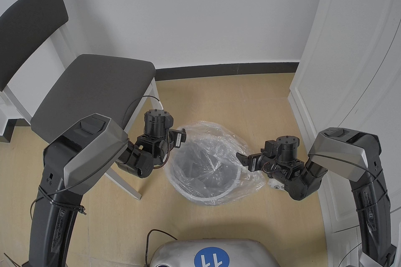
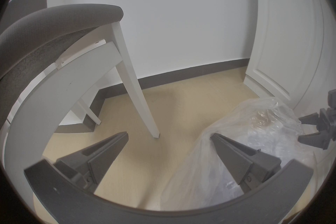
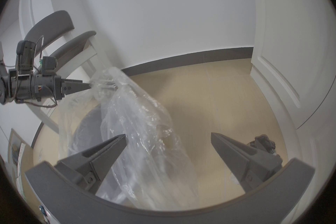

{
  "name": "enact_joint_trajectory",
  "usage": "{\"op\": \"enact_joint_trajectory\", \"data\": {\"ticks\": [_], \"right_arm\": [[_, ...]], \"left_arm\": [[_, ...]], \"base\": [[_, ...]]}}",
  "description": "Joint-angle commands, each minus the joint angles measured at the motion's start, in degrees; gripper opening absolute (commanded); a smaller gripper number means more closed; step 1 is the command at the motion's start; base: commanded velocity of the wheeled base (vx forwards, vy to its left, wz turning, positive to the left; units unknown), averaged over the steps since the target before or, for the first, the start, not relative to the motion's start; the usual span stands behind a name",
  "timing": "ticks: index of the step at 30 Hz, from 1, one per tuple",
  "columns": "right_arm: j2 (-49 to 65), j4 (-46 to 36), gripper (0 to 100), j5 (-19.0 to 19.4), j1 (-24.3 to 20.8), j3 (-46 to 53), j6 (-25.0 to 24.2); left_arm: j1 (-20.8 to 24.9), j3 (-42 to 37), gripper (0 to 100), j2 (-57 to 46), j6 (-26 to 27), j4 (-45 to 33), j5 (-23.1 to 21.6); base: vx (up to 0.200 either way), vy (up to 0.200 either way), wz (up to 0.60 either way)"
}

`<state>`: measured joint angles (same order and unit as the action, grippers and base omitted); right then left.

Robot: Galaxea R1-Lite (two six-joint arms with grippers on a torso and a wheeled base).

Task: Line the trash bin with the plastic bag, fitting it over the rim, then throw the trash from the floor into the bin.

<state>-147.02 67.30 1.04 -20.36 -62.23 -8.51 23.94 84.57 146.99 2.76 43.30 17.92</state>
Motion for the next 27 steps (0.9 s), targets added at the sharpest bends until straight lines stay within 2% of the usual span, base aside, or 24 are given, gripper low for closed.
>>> {"op": "enact_joint_trajectory", "data": {"ticks": [1,3,12,18,27], "right_arm": [[-3.27,0.28,100,-0.42,0.58,-4.83,-2.48],[-3.98,0.02,100,-0.51,0.67,-7.46,-4.94],[-6.97,-0.07,100,-0.51,1.29,-13.09,-6.78],[-9.51,-1.03,100,-0.51,1.29,-16.43,-6.96],[-10.31,-6.92,100,-0.60,1.99,-19.07,-6.96]], "left_arm": [[-0.30,5.70,100,4.44,-0.03,-0.15,1.42],[-0.48,7.10,100,5.58,-0.03,-0.94,1.59],[-1.53,11.67,100,9.54,-0.12,-1.20,1.68],[-2.23,11.94,100,10.15,-0.12,-1.20,1.68],[-3.55,11.94,100,10.86,-0.12,-4.54,1.77]], "base": [[0.000,0.000,0.00],[0.000,0.000,0.00],[0.000,0.000,0.00],[0.000,0.000,0.00],[0.000,0.000,0.00]]}}
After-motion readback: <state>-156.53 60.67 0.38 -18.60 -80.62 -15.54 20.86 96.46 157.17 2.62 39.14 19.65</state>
